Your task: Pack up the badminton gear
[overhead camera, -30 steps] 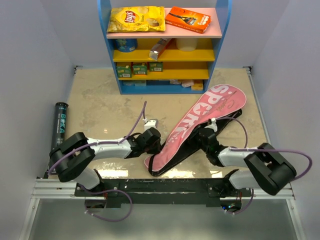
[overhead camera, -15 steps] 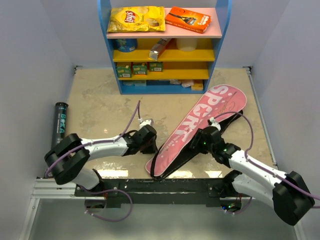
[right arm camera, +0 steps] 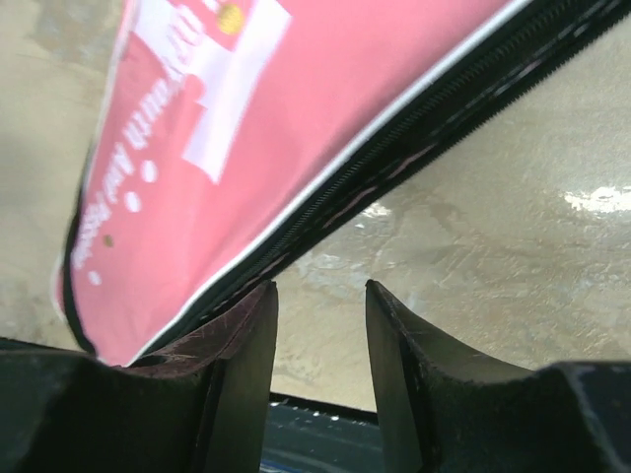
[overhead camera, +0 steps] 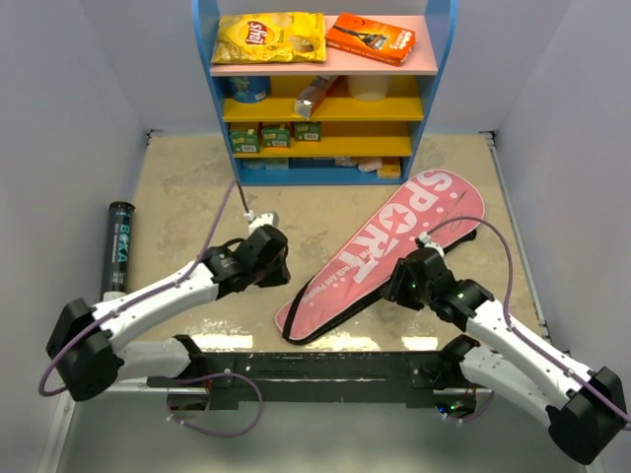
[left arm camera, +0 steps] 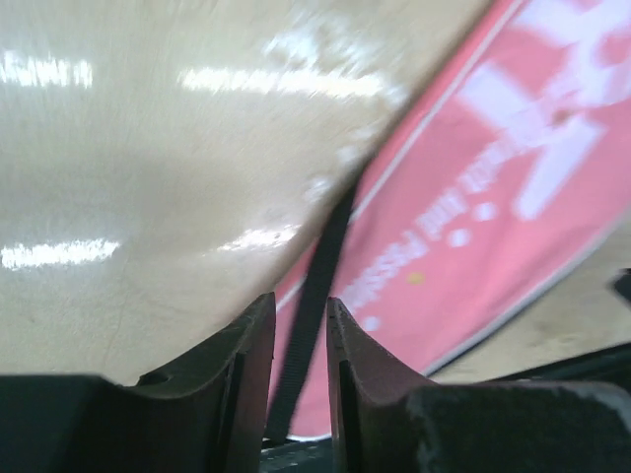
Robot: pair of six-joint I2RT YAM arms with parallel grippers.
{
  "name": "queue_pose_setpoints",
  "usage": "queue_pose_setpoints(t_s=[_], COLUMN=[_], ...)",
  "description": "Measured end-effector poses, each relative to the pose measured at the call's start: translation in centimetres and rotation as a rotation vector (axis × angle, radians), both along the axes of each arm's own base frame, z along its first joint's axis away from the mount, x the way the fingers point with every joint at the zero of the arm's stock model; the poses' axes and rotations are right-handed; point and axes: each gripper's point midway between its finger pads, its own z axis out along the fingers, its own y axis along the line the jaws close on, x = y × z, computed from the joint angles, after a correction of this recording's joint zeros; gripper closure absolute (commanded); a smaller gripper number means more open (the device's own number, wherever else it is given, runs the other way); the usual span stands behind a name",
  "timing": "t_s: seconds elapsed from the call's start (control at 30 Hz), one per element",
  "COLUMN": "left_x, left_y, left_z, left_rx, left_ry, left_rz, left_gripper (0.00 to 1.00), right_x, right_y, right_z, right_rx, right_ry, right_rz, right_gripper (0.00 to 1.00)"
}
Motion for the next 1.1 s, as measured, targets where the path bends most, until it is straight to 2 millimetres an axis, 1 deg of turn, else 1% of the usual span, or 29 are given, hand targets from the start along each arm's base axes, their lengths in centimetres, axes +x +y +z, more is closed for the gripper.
queue_pose_setpoints(t_s=[0.1, 0.17, 0.23, 0.3, 0.33, 0.37, 0.43, 0.47, 0.53, 0.6, 0.63, 0.7, 0.77, 0.87, 1.1], left_x=[1.5, 2.1, 1.9, 1.7, 1.6, 1.6, 1.4, 1.1, 0.6, 0.3, 0.4, 1.0, 1.6, 2.1, 1.3], left_y=[-1.0, -2.1, -3.7, -5.6, -6.8, -7.7, -10.4, -11.8, -13.7, -15.0, -15.7, -16.7, -17.8, -19.0, -20.8], left_z=[6.3, 10.4, 13.0, 13.8, 13.8, 13.5, 11.6, 10.2, 8.1, 6.7, 6.3, 5.9, 5.3, 3.8, -0.3], left_rx=[-0.091, -0.189, -0.287, -0.353, -0.372, -0.381, -0.373, -0.363, -0.349, -0.338, -0.340, -0.345, -0.356, -0.364, -0.404], left_ry=[-0.117, -0.200, -0.240, -0.235, -0.226, -0.215, -0.166, -0.134, -0.086, -0.052, -0.046, -0.046, -0.049, -0.035, 0.054], left_rz=[0.009, -0.020, -0.079, -0.142, -0.175, -0.200, -0.266, -0.301, -0.349, -0.379, -0.387, -0.392, -0.398, -0.408, -0.436], left_gripper=[0.68, 0.69, 0.71, 0.71, 0.71, 0.71, 0.71, 0.71, 0.72, 0.72, 0.72, 0.73, 0.73, 0.73, 0.75], right_x=[0.7, 1.4, 2.5, 3.5, 4.3, 4.9, 6.7, 7.6, 9.3, 10.7, 11.3, 12.1, 12.8, 13.4, 14.5], right_y=[0.3, 0.3, 0.3, 0.3, 0.2, 0.2, -0.2, -0.5, -2.2, -4.6, -5.9, -7.8, -9.0, -9.7, -10.4], right_z=[2.3, 3.6, 4.8, 5.6, 5.9, 5.9, 5.8, 5.4, 4.6, 3.9, 3.7, 3.3, 2.9, 2.0, -0.3], right_rx=[0.005, -0.001, -0.011, -0.027, -0.047, -0.063, -0.096, -0.108, -0.126, -0.144, -0.153, -0.165, -0.177, -0.199, -0.233], right_ry=[-0.028, -0.048, -0.071, -0.088, -0.093, -0.091, -0.081, -0.070, -0.051, -0.034, -0.029, -0.022, -0.018, -0.007, 0.029], right_rz=[-0.003, -0.020, -0.047, -0.073, -0.093, -0.106, -0.147, -0.172, -0.241, -0.324, -0.364, -0.417, -0.451, -0.460, -0.471], right_gripper=[0.57, 0.57, 0.58, 0.60, 0.61, 0.65, 0.69, 0.72, 0.74, 0.77, 0.77, 0.80, 0.81, 0.83, 0.85])
